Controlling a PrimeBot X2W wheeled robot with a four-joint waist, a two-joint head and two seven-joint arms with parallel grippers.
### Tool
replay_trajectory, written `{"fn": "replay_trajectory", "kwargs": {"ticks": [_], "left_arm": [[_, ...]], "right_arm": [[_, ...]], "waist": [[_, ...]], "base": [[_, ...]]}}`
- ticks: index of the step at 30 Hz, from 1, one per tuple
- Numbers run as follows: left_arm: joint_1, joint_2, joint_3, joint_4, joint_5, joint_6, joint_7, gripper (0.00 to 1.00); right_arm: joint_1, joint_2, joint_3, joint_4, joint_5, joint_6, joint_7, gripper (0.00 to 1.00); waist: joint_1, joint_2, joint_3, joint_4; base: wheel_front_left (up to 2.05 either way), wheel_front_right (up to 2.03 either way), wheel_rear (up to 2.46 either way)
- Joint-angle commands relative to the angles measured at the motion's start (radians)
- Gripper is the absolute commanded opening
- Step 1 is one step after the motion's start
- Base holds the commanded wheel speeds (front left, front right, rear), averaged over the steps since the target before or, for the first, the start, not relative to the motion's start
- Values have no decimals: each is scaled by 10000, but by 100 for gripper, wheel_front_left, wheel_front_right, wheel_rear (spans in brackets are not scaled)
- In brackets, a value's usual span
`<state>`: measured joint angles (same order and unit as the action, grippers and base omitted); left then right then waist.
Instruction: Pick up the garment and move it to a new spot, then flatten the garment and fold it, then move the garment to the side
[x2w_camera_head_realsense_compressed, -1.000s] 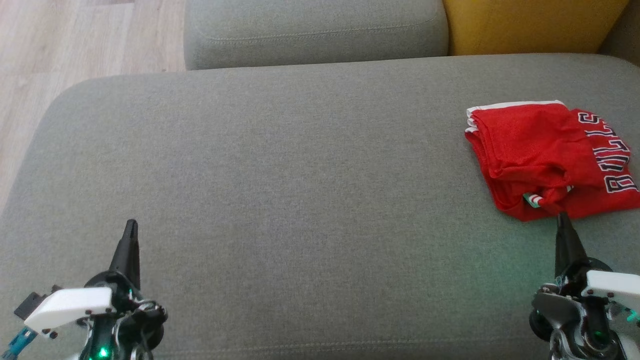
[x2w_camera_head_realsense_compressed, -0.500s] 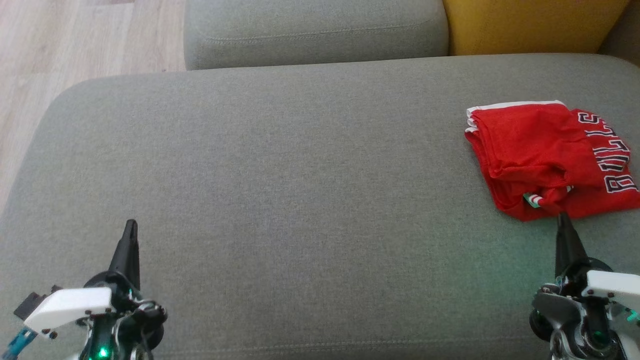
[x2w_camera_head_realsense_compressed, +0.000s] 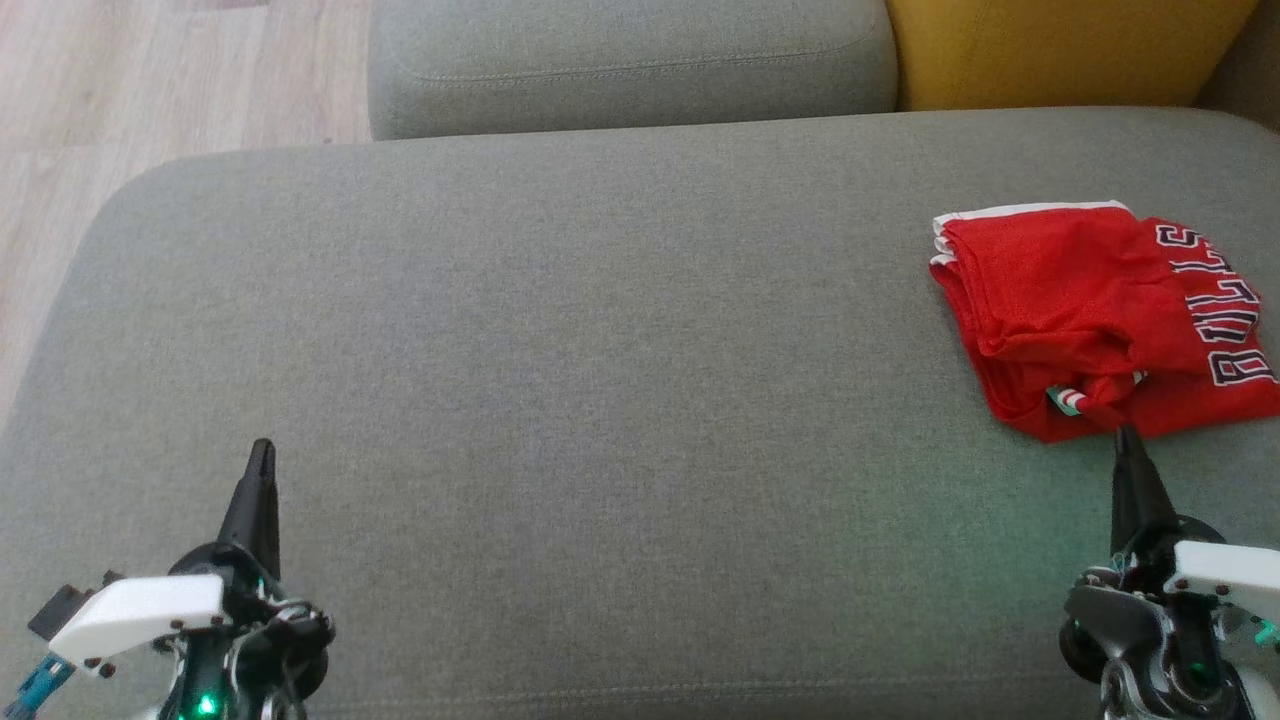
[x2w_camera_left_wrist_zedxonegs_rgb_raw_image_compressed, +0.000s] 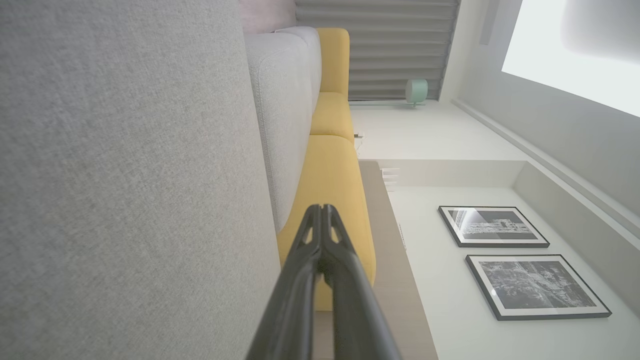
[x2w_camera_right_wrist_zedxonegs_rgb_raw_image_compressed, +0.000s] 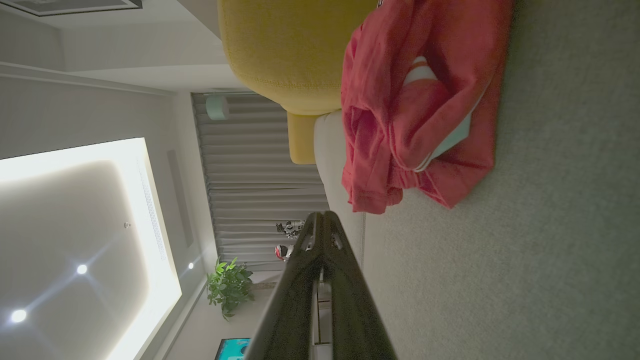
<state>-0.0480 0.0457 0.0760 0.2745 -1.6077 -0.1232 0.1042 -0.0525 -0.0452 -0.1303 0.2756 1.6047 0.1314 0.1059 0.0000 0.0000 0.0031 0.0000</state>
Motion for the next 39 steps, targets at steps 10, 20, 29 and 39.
{"fn": "replay_trajectory", "kwargs": {"ticks": [10, 20, 29, 39], "left_arm": [[-598, 74, 347, -293, -33, -75, 66, 0], [-599, 69, 353, -293, -28, -75, 70, 0], [-599, 66, 358, -293, -24, -75, 74, 0], [-599, 63, 363, -293, -21, -75, 78, 0]], "right_arm": [[-552, -74, 188, -310, 58, -7, 54, 0], [-553, -71, 183, -310, 54, -7, 58, 0], [-553, -68, 179, -310, 51, -7, 61, 0], [-553, -65, 175, -309, 47, -7, 65, 0]], "waist": [[0, 0, 0, 0], [0, 0, 0, 0], [0, 0, 0, 0], [0, 0, 0, 0]], "base": [[0, 0, 0], [0, 0, 0], [0, 0, 0], [0, 0, 0]]}}
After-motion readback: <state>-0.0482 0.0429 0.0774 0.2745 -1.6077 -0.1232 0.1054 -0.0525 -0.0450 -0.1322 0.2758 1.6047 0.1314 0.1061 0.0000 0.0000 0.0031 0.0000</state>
